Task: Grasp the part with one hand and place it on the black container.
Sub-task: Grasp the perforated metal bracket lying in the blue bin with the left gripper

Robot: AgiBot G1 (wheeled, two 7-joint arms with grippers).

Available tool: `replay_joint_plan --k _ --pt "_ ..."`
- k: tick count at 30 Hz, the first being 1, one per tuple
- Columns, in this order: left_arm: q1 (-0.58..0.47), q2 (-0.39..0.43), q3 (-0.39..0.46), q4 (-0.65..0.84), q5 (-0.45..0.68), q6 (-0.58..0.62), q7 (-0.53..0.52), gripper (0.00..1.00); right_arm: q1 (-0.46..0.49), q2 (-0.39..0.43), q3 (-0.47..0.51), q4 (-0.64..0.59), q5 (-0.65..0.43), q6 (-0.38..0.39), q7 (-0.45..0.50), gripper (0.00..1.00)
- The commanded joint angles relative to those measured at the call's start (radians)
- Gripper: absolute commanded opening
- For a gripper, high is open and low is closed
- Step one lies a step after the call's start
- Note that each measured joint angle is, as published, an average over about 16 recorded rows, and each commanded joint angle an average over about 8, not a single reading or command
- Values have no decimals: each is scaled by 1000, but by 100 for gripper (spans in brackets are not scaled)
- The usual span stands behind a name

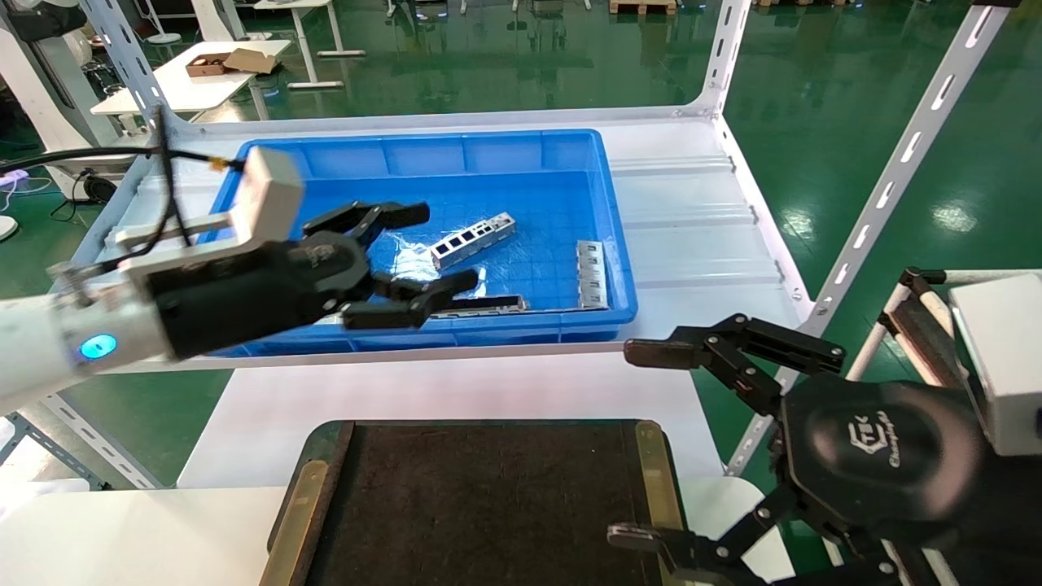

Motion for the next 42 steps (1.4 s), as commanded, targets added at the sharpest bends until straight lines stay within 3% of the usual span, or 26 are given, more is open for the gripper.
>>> replay_joint_plan --k 1,16,31,32,33,34,39,41,42 --pt "-33 37 11 65 24 -15 27 100 0 0 0 0 0 0 0 100" --pt "-217 275 47 537 125 -217 266 100 0 1 -1 0 1 1 -1 100" --pt "-267 395 47 732 139 -506 381 100 0 1 -2 0 2 1 -1 100" --pt "-266 399 46 736 138 -524 382 100 1 1 -2 0 2 1 -1 95" --pt "-265 402 46 738 137 -541 382 96 1 1 -2 0 2 1 -1 85" --pt "-264 405 46 739 137 -557 382 86 1 1 -3 0 2 1 -1 73" --pt "-253 412 46 733 133 -595 371 23 1 1 -3 0 2 1 -1 10" --pt "-248 414 47 727 132 -596 364 2 1 1 -3 0 2 1 -2 0" --pt "-245 414 48 723 132 -595 360 0 1 1 -3 0 2 1 -2 0"
